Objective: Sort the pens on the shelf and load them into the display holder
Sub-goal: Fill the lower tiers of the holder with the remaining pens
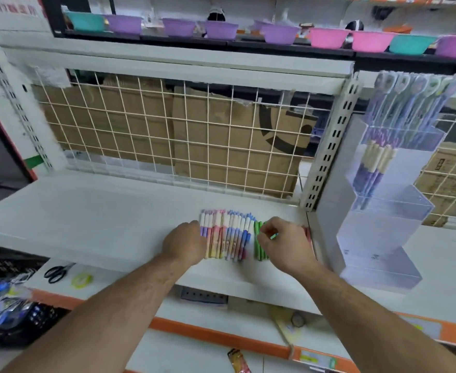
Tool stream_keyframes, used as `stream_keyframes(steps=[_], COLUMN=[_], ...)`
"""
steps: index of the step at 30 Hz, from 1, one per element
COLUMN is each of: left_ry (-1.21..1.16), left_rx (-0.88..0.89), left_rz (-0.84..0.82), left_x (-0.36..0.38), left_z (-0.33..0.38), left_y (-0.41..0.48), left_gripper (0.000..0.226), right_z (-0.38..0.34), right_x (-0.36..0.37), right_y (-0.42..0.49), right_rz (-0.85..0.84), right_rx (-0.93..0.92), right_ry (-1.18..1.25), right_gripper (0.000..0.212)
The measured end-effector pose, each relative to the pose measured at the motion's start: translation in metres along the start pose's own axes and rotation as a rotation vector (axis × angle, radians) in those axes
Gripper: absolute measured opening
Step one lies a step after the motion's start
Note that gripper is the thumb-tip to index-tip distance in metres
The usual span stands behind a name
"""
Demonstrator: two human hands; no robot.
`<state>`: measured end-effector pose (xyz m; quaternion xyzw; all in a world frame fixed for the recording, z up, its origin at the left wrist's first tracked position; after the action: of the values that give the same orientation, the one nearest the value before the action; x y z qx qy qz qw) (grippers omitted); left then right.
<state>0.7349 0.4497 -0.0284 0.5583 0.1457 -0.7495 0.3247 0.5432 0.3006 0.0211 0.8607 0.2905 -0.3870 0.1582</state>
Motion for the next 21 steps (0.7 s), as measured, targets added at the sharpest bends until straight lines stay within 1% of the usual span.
stream_keyframes(steps=[3,5,10,12,16,21], left_ry=[-0.031,-0.024,-0.074,-0.075,-0.109,-0.106], left_rx=[-0.020,-0.036,-0.115,-0.131,-0.142,-0.181], left_rz=[-0.045,-0.075,-0.112,-0.118,-0.149,-0.157], left_x=[0.006,0.008,0.006,0.005,0.008,0.006], left_z=[-0.008,-0.009,-0.016,-0.018,-0.020,-0.021], left_y=[0.005,0.009,0.018,0.018,0.020,0.019], left_gripper=[0.023,0.025,0.016,0.016,0.025,0.027], right_z=[-0.006,-0.009,-0.014,-0.017,-0.023,-0.023], right_x=[0.009,0.011,0.012,0.014,0.018,0.020], right_y=[-0.004,-0.005,-0.003,-0.003,-0.003,-0.008], right_rz=[-0.012,-0.006,-0.006,-0.007,-0.002,-0.020], right_rx=[0.018,0.018,0.036,0.035,0.029,0.016], right_ry=[-0.005,-0.019,-0.020,-0.028,-0.024,-0.034], right_gripper=[0.001,0.005,0.005,0.008,0.011,0.019])
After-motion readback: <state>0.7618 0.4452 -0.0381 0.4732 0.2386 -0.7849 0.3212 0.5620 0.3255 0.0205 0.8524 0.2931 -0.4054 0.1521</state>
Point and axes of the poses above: each hand's wrist, its own y-axis towards the middle knuckle, its own x-axis out of the palm, z = x × y, the point moved 4 cm from there along y, towards the middle knuckle, and after that the axes turned 10 degrees about x, right-handed, at the moved point
